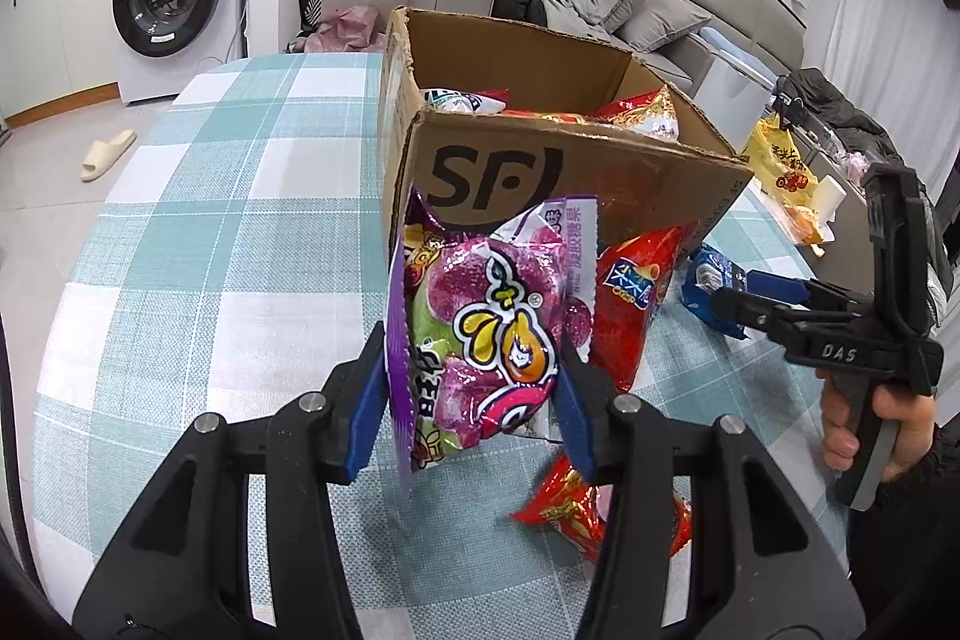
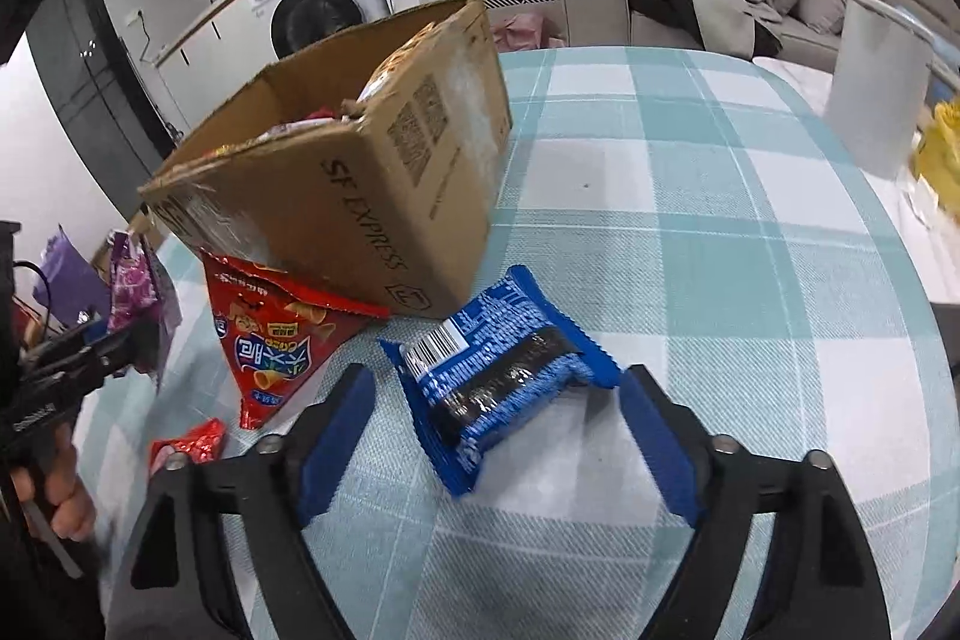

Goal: Organize snacks
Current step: 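Lift the purple candy bag with the left tool while the right tool lifts the blue Oreo pack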

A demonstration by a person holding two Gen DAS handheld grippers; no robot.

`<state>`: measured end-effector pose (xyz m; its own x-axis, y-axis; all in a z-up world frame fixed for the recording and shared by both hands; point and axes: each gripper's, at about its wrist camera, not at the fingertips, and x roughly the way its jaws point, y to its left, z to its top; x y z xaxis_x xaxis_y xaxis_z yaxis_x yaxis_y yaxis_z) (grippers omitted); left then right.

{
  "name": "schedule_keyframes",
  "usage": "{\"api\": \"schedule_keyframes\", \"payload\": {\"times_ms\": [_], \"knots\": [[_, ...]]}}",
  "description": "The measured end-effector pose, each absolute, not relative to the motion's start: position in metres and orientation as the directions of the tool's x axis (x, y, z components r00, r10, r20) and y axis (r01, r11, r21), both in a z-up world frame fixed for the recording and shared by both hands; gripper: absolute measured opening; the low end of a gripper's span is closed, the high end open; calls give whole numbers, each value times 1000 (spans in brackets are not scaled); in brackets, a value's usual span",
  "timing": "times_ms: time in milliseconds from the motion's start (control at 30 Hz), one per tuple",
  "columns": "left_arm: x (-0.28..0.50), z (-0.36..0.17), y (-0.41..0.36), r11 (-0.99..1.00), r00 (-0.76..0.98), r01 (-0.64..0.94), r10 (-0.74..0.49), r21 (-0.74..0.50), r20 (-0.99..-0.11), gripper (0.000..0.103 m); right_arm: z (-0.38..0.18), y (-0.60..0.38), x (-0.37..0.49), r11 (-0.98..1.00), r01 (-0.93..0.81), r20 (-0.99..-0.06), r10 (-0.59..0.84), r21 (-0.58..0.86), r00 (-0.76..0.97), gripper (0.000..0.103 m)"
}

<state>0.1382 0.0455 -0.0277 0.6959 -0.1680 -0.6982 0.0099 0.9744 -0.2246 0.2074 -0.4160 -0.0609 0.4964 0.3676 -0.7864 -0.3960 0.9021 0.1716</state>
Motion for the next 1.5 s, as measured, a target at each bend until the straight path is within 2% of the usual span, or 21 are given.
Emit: {"api": "schedule_keyframes", "payload": {"times_ms": [233, 267, 300, 333, 367, 400, 467, 833, 1500], "knots": [[138, -27, 46, 974, 701, 8, -166, -225, -693, 46, -65, -403, 215, 916, -383, -788, 320, 116, 526, 86], [138, -27, 46, 974, 703, 7, -166, -227, -692, 46, -65, -404, 215, 914, -387, -787, 325, 119, 525, 84], [138, -26, 46, 974, 705, 7, -167, -229, -690, 46, -65, -405, 215, 914, -385, -787, 329, 127, 522, 75], [138, -26, 46, 973, 706, 8, -168, -229, -688, 46, -65, -406, 215, 914, -383, -785, 334, 134, 522, 73], [137, -25, 46, 974, 707, 9, -168, -228, -687, 46, -64, -409, 215, 914, -378, -781, 342, 147, 522, 65], [137, -25, 45, 974, 708, 10, -168, -228, -686, 46, -64, -412, 217, 911, -380, -779, 354, 162, 517, 49], [136, -25, 45, 974, 708, 13, -170, -228, -685, 46, -62, -418, 217, 902, -381, -771, 387, 203, 505, 47], [133, -19, 47, 972, 723, 13, -170, -233, -669, 46, -53, -431, 214, 896, -373, -740, 420, 243, 526, 44], [122, 18, 42, 974, 772, 39, -171, -222, -613, 46, 26, -432, 171, 882, -429, -607, 452, 195, 654, 44]]}}
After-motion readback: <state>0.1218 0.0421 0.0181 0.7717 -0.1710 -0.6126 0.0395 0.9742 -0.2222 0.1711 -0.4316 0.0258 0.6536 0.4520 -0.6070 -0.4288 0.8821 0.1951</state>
